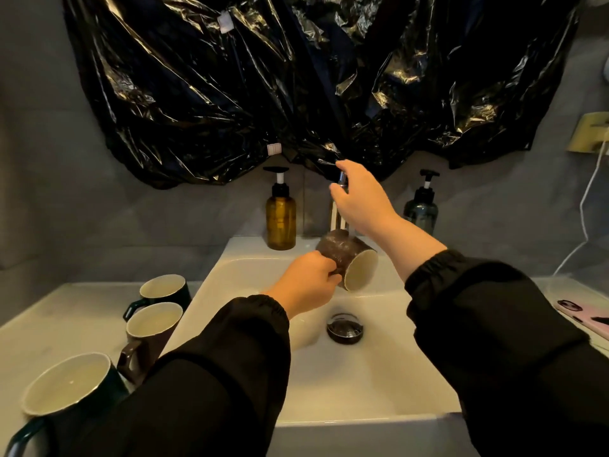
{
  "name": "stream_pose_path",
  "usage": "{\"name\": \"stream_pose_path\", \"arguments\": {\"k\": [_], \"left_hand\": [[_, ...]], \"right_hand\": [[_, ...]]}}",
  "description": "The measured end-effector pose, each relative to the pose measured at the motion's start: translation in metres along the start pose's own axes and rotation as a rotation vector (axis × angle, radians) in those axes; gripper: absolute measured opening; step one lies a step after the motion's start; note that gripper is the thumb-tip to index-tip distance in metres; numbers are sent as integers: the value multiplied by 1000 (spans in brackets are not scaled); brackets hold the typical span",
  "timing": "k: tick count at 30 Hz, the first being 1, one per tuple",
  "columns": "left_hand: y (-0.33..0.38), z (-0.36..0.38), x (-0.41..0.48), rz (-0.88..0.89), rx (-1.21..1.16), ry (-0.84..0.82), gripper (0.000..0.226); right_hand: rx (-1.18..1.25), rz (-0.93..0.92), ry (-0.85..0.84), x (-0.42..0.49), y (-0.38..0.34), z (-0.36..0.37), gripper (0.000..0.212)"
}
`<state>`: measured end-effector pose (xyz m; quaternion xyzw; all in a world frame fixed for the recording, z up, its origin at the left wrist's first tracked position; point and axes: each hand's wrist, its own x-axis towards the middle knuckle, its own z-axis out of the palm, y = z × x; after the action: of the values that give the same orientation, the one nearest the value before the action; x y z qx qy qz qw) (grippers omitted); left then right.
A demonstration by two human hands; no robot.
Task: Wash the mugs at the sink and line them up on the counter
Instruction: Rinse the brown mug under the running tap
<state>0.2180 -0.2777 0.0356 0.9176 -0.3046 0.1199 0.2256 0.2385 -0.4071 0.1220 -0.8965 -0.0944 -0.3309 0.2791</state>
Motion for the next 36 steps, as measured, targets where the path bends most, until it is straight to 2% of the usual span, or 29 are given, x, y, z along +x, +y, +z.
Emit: {"name": "stream_pose_path", "arguments": {"k": [2,4,8,12,16,22,25,28,31,33,36], "left_hand": [[-6,-5,-5,160,207,38,26],[-14,-12,-10,281,421,6,29],[-22,-23,-18,443,732,-75,28],[-28,-30,-28,486,903,-131,28],[-32,-35,-35,489,1023,-109,29],[-24,-41,-41,541,1169,-102,30],[-14,-42,-45,553,1224,-138,29],[-7,-45,-55,509,1164,-113,26],[-7,-46,-71,345,924,-13,23],[-6,-46,-81,159,664,55,23],[-8,-49,-89,-215,87,154,25]], "right_hand": [[-14,11,-148,12,-4,5,59],[-79,6,-222,19,-5,9,63],[-129,-26,-146,25,-5,10,62],[-209,-91,-129,20,-3,13,60],[-252,-153,-96,8,-3,22,58],[-302,-150,-92,5,-3,22,61],[-359,-138,-141,2,-6,19,65],[-405,-139,-181,-9,-7,15,67],[-385,-158,-175,-36,-4,11,66],[-335,-139,-191,-57,-1,9,64],[-262,-69,-249,-83,0,8,60]]}}
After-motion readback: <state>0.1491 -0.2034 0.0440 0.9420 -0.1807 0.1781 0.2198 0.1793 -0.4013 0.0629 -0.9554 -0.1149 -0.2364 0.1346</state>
